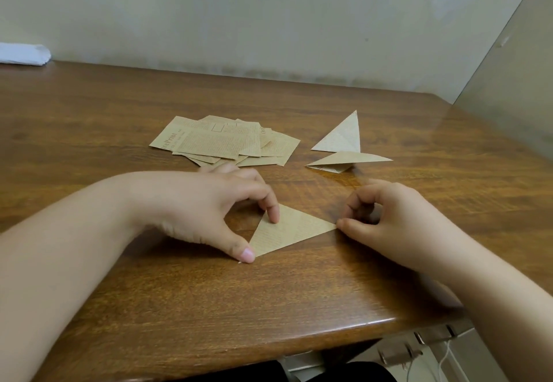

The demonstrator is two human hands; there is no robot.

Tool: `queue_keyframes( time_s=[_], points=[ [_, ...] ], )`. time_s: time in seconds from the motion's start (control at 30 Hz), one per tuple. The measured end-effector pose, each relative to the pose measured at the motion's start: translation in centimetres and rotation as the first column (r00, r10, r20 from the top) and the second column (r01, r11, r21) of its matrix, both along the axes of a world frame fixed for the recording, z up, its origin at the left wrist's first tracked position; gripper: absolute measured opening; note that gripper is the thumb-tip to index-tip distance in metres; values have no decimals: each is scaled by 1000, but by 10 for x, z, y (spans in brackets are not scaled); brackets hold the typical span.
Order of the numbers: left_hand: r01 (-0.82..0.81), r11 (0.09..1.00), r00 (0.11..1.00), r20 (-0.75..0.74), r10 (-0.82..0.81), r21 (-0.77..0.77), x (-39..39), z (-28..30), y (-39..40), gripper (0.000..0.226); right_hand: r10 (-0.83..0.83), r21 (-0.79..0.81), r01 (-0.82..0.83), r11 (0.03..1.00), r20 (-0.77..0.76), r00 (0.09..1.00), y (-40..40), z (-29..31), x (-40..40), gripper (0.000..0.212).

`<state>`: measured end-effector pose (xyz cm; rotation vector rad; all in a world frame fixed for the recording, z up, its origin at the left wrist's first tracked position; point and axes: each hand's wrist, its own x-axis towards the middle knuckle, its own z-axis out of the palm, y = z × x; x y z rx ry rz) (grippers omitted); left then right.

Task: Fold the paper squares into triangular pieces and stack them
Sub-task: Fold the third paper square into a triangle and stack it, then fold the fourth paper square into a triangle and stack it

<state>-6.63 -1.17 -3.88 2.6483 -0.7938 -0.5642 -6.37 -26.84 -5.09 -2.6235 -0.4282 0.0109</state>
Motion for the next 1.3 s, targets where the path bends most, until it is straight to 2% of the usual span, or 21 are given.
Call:
queue_keyframes(
  time_s=[0.07, 0.13, 0.23, 0.37, 0.53, 0.67, 0.83, 0.97, 1.03, 1.13, 1.2, 1.3],
  points=[
    [0, 999, 999, 34, 2, -36, 1, -3, -1, 44, -32, 36, 28, 999, 88, 996, 5, -1, -6, 9],
    [2, 997, 996, 87, 5, -71, 2, -8, -5, 37, -56, 16, 54, 998, 94, 994, 15, -2, -12, 22],
    [-18, 995, 988, 152, 33, -95, 3, -15, -9, 34, -88, -131, 92, 987, 37, 995, 28, -3, -10, 36],
    [-55, 995, 980, 184, 70, -84, 4, -18, -9, 35, -162, -244, 136, 960, -88, 983, 37, 4, 2, 40],
    [-52, 998, 979, 194, 60, -46, 3, -18, -10, 40, -177, -190, 143, 971, -171, 969, 40, 11, 5, 34],
    [-61, 997, 983, 171, 67, -39, 3, -16, -11, 41, -202, -140, 178, 974, -178, 963, 39, 12, 1, 42],
    [-56, 998, 983, 171, 60, -32, 3, -17, -12, 42, -157, -153, 127, 980, -201, 967, 43, 17, 2, 20],
    [-58, 998, 984, 167, 63, -34, 3, -18, -13, 42, -141, -109, 118, 987, -233, 962, 43, 16, 5, 26],
    [-67, 997, 983, 170, 71, -29, 3, -18, -13, 42, -136, -63, 125, 990, -230, 964, 41, 16, 5, 22],
    [-76, 996, 979, 185, 82, -39, 3, -19, -12, 42, -117, -2, 118, 993, -149, 982, 33, 16, 5, 4],
    [-81, 994, 965, 244, 96, -71, 5, -20, -10, 42, -113, 41, 116, 992, -55, 992, 27, 14, 8, 8],
    [-182, 968, 880, 411, 238, -171, 12, -18, 0, 42, -192, 261, 156, 953, 119, 974, 16, 15, 21, 15]
  ],
)
